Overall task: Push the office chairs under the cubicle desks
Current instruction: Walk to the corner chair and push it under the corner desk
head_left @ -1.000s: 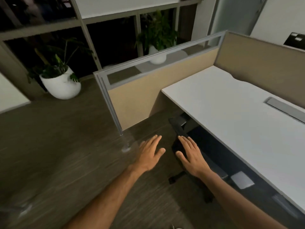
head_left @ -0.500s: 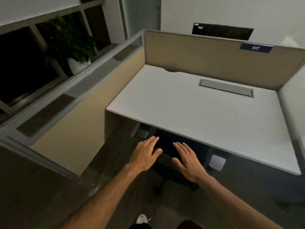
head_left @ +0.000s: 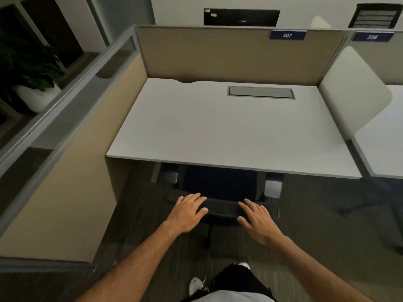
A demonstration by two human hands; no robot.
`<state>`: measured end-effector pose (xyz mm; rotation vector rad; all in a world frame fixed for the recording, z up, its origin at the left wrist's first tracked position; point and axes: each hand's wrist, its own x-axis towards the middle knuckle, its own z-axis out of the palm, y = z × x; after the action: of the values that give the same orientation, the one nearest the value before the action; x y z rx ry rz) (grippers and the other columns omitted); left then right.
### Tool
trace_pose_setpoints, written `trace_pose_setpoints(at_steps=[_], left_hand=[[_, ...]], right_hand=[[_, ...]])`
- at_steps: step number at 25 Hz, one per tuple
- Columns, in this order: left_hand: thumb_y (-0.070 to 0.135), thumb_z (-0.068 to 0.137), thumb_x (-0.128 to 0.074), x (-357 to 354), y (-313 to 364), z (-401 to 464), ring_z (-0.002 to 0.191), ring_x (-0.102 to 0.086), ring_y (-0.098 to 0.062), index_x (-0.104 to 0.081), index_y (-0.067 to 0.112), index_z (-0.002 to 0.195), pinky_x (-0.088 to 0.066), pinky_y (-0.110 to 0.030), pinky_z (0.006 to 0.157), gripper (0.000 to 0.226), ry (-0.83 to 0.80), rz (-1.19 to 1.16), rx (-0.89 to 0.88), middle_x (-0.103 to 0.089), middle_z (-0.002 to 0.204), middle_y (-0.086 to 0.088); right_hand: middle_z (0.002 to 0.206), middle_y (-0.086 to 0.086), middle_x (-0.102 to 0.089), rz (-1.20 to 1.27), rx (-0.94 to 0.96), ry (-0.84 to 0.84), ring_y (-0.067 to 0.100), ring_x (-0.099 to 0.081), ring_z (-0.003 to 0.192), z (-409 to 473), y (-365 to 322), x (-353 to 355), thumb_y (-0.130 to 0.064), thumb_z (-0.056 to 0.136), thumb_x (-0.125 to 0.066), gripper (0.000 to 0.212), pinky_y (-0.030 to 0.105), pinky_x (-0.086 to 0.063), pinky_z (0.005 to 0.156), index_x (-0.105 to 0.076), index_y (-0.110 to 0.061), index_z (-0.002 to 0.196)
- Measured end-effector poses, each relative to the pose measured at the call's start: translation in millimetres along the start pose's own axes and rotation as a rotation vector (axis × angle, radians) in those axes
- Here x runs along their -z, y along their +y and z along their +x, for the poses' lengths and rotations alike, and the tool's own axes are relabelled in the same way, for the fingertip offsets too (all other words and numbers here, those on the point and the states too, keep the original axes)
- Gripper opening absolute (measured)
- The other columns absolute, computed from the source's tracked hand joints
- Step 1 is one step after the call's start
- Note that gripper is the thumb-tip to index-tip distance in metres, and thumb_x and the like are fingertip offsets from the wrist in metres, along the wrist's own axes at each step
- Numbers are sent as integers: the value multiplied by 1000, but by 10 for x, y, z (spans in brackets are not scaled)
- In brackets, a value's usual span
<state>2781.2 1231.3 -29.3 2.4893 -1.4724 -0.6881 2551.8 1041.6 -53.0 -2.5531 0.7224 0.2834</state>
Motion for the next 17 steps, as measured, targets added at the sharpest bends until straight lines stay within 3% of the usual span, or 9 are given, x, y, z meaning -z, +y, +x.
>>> trace_pose_setpoints(at_steps=[3, 6, 12, 17], left_hand=[[52, 106, -34, -161, -120, 50, 154, -16, -15, -33, 29, 157, -10, -48, 126, 56, -46, 42, -9, -27, 166, 3], [50, 106, -35, -212, -118, 70, 154, -16, -16, -33, 32, 157, -8, -49, 125, 54, -52, 61, -44, -28, 166, 4], [55, 107, -22, -239, -217, 274, 153, -19, -19, -25, 40, 158, -6, -53, 123, 54, -118, 116, -46, -30, 165, 5], [65, 101, -12, -239, -211, 504, 143, -39, -20, -36, 38, 154, -22, -56, 117, 64, -172, 209, -31, -44, 156, 5]], right_hand=[[170, -3, -10, -33, -37, 1, 19, 2, 157, -64, 41, -181, -75, 89, 1, 84, 41, 10, 124, -11, -35, 161], [170, -5, -10, -43, -60, -31, 19, 3, 157, -81, 43, -220, -72, 92, -2, 77, 43, 12, 123, -9, -38, 161], [163, -5, -31, -70, -132, -8, 22, -19, 153, 78, 94, -146, -74, 94, -5, 76, 52, -2, 125, -21, -37, 159], [148, -5, -50, -179, -167, -9, 21, -41, 139, 177, 197, -119, -72, 95, -8, 76, 49, -22, 117, -38, -33, 152]])
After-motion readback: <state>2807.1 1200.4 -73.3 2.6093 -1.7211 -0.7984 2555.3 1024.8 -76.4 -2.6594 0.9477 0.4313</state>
